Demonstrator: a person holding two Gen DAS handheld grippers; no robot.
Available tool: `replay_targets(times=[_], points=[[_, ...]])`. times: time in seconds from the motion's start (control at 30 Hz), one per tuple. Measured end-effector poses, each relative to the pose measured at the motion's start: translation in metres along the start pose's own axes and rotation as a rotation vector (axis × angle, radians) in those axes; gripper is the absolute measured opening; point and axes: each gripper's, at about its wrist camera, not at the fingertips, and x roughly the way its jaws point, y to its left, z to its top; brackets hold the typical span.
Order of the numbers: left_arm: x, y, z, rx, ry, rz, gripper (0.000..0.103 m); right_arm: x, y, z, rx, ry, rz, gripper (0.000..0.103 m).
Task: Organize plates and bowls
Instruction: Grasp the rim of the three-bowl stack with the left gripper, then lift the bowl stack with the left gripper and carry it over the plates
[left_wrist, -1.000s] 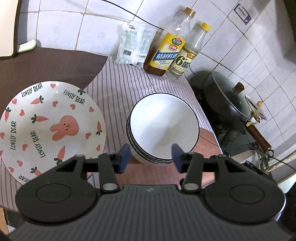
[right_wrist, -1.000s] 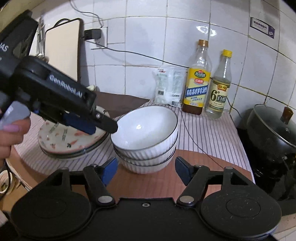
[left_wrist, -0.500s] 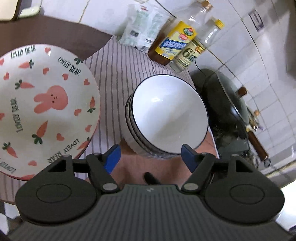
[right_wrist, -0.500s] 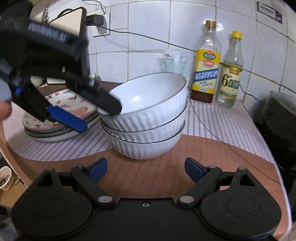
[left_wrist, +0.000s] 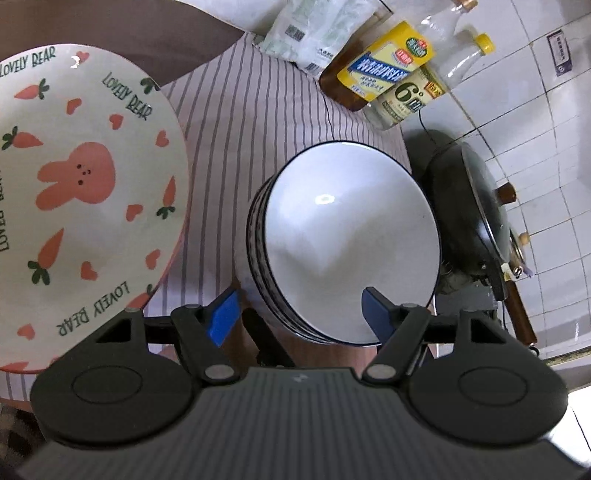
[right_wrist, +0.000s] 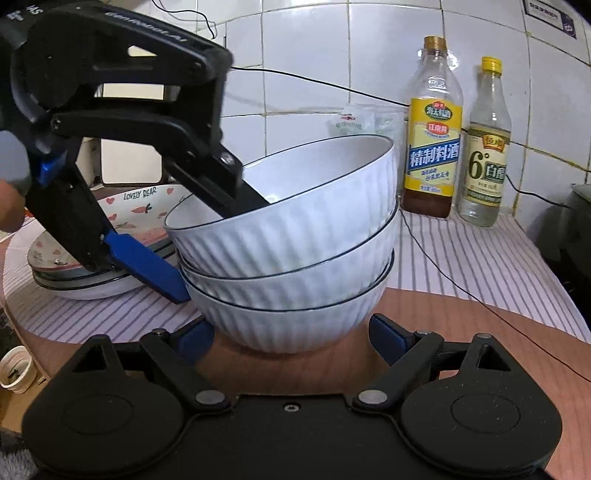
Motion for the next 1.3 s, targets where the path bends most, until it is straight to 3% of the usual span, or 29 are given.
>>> replay_targets(times=[0.17, 0.3, 0.73, 1.3], points=[[0.005, -0.004, 0.002, -0.004, 0.012, 0.041, 0.066, 0.008, -0.002, 0.001, -0.019, -0.005, 0.017, 0.093], [0.01, -0.006, 0.004, 0.001, 0.021, 0.103, 0.05, 0.015, -0.005, 0.002, -0.034, -0.005, 0.038, 0.093], [0.01, -0.006, 0.0, -0.001, -0.019, 0.122, 0.049, 0.021, -0.009, 0.01, -0.03, 0.05, 0.044, 0.094], [0.006, -0.004, -0.006, 0.064, -0.04, 0.093, 0.046, 0.009, 0.001, -0.004, -0.019, -0.015, -0.039, 0.093]])
